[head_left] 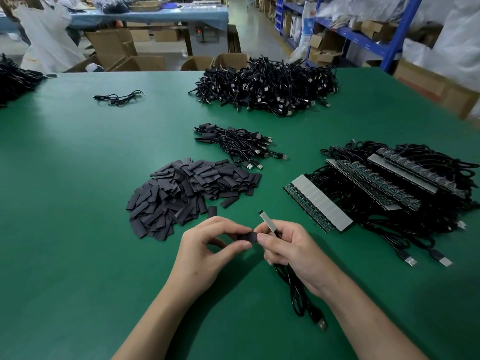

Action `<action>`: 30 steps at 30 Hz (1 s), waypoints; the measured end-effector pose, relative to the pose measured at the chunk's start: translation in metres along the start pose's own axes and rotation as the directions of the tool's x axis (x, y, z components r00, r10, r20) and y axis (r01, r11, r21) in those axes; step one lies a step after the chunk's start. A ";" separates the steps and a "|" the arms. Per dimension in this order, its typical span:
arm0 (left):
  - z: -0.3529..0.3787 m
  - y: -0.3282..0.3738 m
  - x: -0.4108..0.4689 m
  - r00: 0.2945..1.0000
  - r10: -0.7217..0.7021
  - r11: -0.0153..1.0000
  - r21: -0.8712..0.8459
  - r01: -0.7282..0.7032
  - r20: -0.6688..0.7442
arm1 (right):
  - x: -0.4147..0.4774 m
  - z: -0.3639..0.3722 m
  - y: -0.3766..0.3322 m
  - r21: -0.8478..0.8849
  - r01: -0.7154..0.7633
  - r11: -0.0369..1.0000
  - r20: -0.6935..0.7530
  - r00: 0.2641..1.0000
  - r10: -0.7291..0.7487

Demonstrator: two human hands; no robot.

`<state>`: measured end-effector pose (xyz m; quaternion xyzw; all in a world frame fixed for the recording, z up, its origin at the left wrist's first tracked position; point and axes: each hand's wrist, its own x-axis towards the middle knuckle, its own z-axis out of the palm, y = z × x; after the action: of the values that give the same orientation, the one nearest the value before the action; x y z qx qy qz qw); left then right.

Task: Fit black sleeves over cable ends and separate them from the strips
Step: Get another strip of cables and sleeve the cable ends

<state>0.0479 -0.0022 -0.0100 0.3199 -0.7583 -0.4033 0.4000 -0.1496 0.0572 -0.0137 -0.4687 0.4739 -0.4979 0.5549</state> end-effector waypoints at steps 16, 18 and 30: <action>-0.004 0.008 -0.003 0.989 0.144 0.963 0.226 -0.150 0.040 | -0.001 0.007 -0.002 -0.193 0.003 0.981 -0.049 0.999 -0.012; -0.005 0.008 -0.002 0.988 0.150 0.959 0.237 -0.156 0.043 | -0.001 0.006 -0.002 -0.206 0.004 0.979 -0.048 0.999 -0.014; -0.008 0.001 -0.001 0.987 0.152 0.970 0.200 -0.138 -0.057 | 0.000 0.006 0.000 -0.044 0.018 0.999 -0.048 0.999 -0.020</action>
<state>0.0550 -0.0037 -0.0063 0.3156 -0.8007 -0.2846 0.4222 -0.1439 0.0577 -0.0129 -0.4728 0.4935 -0.5039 0.5283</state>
